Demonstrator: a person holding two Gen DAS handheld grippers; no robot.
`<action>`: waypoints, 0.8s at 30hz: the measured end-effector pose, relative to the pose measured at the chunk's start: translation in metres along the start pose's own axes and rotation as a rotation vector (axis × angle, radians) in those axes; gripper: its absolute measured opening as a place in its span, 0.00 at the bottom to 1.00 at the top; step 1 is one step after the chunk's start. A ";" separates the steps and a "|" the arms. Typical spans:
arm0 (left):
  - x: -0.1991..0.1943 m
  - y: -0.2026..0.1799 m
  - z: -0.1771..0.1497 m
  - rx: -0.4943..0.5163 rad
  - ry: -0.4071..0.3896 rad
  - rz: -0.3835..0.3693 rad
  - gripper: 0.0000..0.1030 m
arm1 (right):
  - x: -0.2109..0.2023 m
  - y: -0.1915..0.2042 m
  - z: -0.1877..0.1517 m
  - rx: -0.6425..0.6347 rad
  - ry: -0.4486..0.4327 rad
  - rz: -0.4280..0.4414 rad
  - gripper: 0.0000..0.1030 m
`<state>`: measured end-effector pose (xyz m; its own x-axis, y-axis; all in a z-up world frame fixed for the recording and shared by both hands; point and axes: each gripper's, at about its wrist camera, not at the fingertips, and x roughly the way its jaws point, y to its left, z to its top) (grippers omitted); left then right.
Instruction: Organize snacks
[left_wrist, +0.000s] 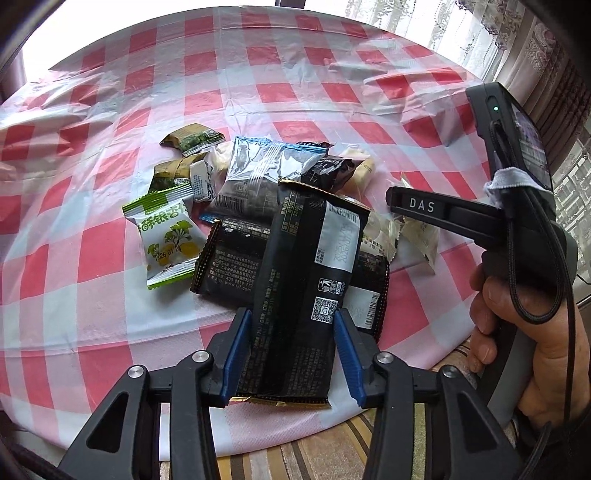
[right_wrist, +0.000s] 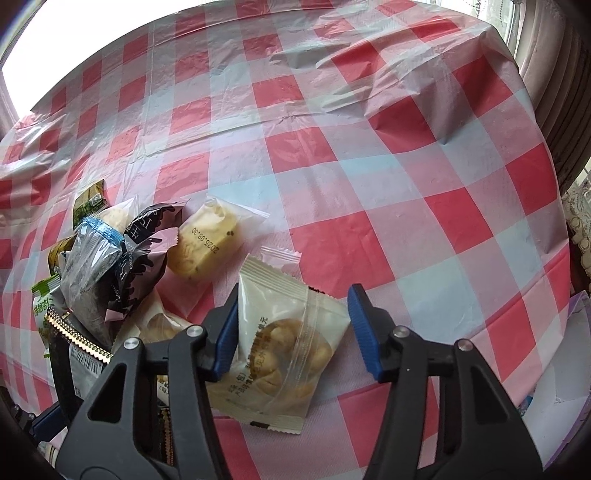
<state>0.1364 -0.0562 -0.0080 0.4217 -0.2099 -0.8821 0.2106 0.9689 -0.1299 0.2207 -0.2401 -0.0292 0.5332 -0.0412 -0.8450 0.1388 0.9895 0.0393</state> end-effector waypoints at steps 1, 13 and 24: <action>-0.001 -0.001 -0.001 0.001 -0.001 0.005 0.43 | -0.003 0.001 0.000 -0.005 -0.005 0.016 0.31; 0.015 0.015 0.002 -0.052 0.056 -0.043 0.67 | -0.019 -0.010 -0.010 0.017 -0.007 0.035 0.16; 0.011 0.008 -0.004 -0.014 0.046 -0.042 0.49 | -0.035 -0.037 -0.027 0.076 0.033 0.028 0.81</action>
<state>0.1389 -0.0497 -0.0205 0.3714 -0.2444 -0.8958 0.2146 0.9612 -0.1732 0.1747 -0.2714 -0.0156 0.5101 -0.0076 -0.8601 0.1877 0.9768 0.1027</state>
